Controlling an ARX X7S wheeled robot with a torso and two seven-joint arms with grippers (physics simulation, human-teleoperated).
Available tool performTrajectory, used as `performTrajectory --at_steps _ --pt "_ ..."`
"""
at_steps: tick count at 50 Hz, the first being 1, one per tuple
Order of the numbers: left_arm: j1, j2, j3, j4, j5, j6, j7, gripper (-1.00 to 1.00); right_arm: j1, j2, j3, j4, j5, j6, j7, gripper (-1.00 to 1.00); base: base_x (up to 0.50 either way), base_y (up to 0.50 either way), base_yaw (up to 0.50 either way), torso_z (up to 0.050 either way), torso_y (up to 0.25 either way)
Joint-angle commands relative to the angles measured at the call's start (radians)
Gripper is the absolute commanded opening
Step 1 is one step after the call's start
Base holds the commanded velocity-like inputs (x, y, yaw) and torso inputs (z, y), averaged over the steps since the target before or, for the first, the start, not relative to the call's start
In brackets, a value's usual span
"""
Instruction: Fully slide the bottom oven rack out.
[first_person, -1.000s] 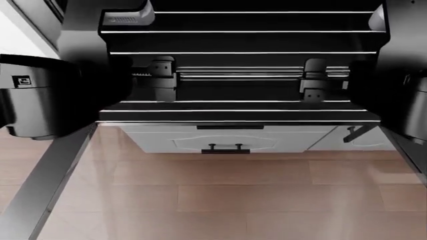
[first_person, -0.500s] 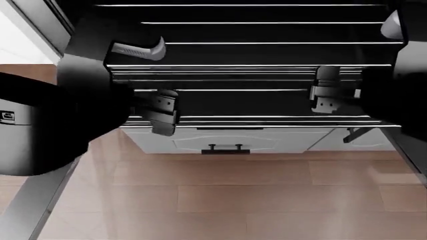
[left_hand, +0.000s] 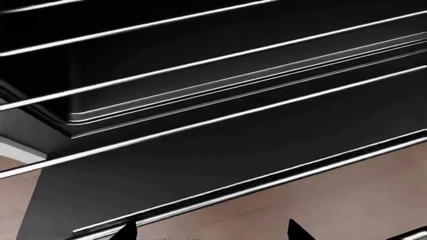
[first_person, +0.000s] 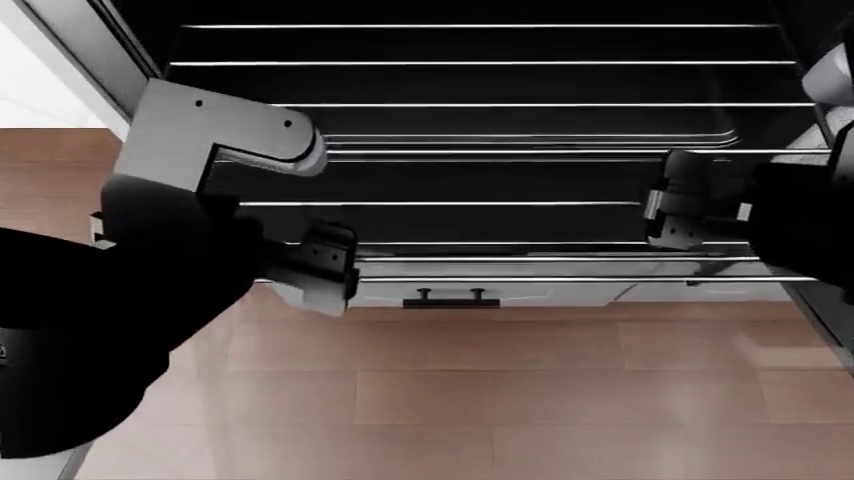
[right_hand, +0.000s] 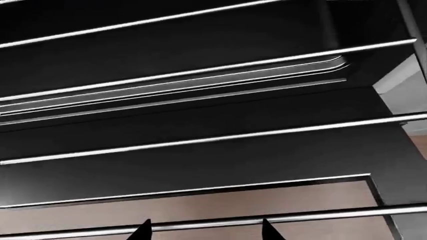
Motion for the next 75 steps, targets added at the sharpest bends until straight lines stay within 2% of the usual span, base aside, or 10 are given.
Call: performTrajectory --at_steps 1,12,25,34,52,63,75 --pt "0.272 -0.027 0.207 -0.325 -0.447 0.004 -0.021 1.0 -0.375 0.04 -0.226 -0.097 0.161 0.069 0.105 1.0 0.0 0.0 0.0 -0.013 -0.035" --pt "0.287 -0.057 0.202 -0.284 -0.508 0.034 -0.017 1.0 -0.417 0.102 -0.242 -0.159 0.199 0.07 0.08 1.0 -0.01 0.0 0.0 -0.013 -0.035" --pt "0.417 -0.148 0.2 -0.163 -0.51 0.108 0.041 1.0 -0.497 0.216 -0.261 -0.255 0.16 0.033 0.016 1.0 0.0 0.0 0.0 -0.013 -0.034" --pt "0.416 -0.183 0.221 -0.096 -0.592 0.112 -0.007 1.0 -0.525 0.243 -0.279 -0.307 0.155 0.045 0.005 1.0 0.0 0.0 0.0 -0.012 -0.03" --pt "0.454 -0.273 0.24 0.088 -0.681 0.175 -0.049 1.0 -0.634 0.409 -0.343 -0.445 0.068 0.02 -0.123 1.0 -0.01 0.0 0.0 -0.01 -0.023" --pt "0.431 -0.306 0.242 0.139 -0.76 0.185 -0.078 1.0 -0.645 0.455 -0.349 -0.494 0.071 0.044 -0.142 1.0 0.0 0.0 0.0 -0.008 -0.017" --pt "0.481 -0.363 0.258 0.21 -0.768 0.168 -0.027 1.0 -0.679 0.458 -0.38 -0.543 0.056 0.004 -0.145 1.0 0.0 0.0 0.0 -0.008 -0.015"
